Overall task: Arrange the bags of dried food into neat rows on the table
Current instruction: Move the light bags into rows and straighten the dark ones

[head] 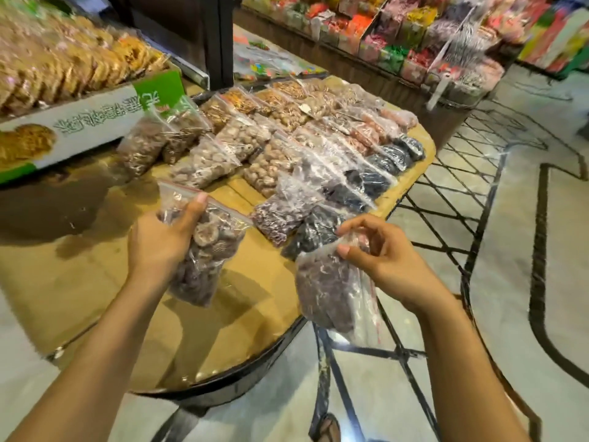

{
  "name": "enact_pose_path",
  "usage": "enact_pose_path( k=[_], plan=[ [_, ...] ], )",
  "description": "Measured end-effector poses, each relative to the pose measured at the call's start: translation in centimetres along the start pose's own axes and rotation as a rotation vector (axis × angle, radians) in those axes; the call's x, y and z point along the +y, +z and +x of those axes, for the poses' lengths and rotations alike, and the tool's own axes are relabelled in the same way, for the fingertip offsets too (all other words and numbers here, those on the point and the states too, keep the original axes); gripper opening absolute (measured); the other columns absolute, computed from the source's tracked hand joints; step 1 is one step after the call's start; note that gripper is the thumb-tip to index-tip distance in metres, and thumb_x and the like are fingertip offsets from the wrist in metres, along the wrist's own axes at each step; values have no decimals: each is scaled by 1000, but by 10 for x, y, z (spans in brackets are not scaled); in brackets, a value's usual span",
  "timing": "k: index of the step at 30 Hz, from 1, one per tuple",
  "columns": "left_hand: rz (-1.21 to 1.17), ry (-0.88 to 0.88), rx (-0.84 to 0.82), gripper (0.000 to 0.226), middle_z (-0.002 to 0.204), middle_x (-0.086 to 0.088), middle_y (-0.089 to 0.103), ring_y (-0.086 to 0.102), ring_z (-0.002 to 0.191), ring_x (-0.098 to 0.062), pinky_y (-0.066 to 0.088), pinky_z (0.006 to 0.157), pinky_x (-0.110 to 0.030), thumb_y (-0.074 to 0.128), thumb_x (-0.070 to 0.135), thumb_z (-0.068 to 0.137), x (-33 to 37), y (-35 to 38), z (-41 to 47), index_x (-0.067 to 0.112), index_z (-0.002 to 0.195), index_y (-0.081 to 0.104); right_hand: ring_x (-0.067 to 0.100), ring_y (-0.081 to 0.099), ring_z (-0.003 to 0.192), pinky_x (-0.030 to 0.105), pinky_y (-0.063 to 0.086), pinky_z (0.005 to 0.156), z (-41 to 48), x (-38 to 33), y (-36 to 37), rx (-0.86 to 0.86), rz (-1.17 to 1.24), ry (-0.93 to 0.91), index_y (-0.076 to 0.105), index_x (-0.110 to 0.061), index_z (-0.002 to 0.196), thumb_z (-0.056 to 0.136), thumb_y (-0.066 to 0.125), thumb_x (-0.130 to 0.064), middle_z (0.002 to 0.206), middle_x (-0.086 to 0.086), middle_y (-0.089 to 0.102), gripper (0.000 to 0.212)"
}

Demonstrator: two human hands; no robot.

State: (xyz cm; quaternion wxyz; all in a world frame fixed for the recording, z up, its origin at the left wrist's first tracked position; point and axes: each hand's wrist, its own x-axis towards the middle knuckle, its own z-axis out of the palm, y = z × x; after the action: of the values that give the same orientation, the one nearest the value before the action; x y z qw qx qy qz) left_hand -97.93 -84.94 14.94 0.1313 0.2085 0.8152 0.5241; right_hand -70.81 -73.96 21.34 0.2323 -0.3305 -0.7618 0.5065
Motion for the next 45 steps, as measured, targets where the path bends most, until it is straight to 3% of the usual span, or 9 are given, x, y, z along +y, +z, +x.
enact_pose_path(
  k=[8,13,17,23,31,35,38,41,45],
  plan=[
    [-50,36,-136,72,83,-7,69,64,76,-23,43,60,-34,59,78,67,-18,-66,41,9,86,69,6,38,51,25,48,61,11,-34,87,104,65,37,59,-20,112,82,69,0,51,-8,38,37],
    [3,-20,-156,88,88,-8,69,65,80,-28,53,75,-41,51,90,53,-21,-54,74,11,91,66,16,49,61,24,45,59,61,-31,107,52,-114,86,56,-19,117,79,74,-4,72,16,50,45],
    [39,-60,-147,87,95,-14,69,63,81,-30,39,55,-33,55,83,64,-26,-32,106,5,101,64,3,46,52,16,39,55,113,-3,113,-2,-243,112,62,-14,108,79,75,-8,65,-2,51,32],
    [50,-77,-151,80,91,-12,66,62,85,-31,41,63,-36,56,81,67,-38,-18,147,6,96,62,6,53,63,16,44,57,187,23,119,112,-306,115,65,-17,91,79,73,-7,75,0,61,17],
    [75,-90,-253,89,112,-14,62,58,101,-31,44,77,-39,56,77,70,-45,-8,215,1,117,56,18,59,93,30,47,85,236,49,107,310,-574,283,69,-4,101,84,66,-1,104,15,69,18],
    [76,-20,-355,59,72,-5,58,57,71,-25,35,52,-30,56,71,75,-48,0,248,12,74,55,28,40,116,38,36,96,222,41,162,603,-818,226,57,-11,115,84,66,-22,117,12,56,34],
    [50,-44,-479,58,63,-1,51,52,63,-21,31,49,-29,55,69,78,-44,4,271,12,72,53,19,53,109,31,45,89,234,13,238,499,-371,323,51,-18,121,74,73,-47,116,2,54,60],
    [-57,-166,-599,54,89,-4,58,56,89,-20,36,70,-25,55,60,86,-38,10,283,7,95,61,-18,57,80,3,42,69,259,-5,300,302,118,480,40,-14,127,73,81,-16,106,-12,56,67],
    [-244,-250,-931,84,107,1,70,65,103,-19,47,98,-38,64,84,55,-34,10,303,18,106,67,-14,62,75,10,47,74,271,7,322,578,291,408,57,-12,106,70,80,-2,94,-10,66,44]
  ],
)
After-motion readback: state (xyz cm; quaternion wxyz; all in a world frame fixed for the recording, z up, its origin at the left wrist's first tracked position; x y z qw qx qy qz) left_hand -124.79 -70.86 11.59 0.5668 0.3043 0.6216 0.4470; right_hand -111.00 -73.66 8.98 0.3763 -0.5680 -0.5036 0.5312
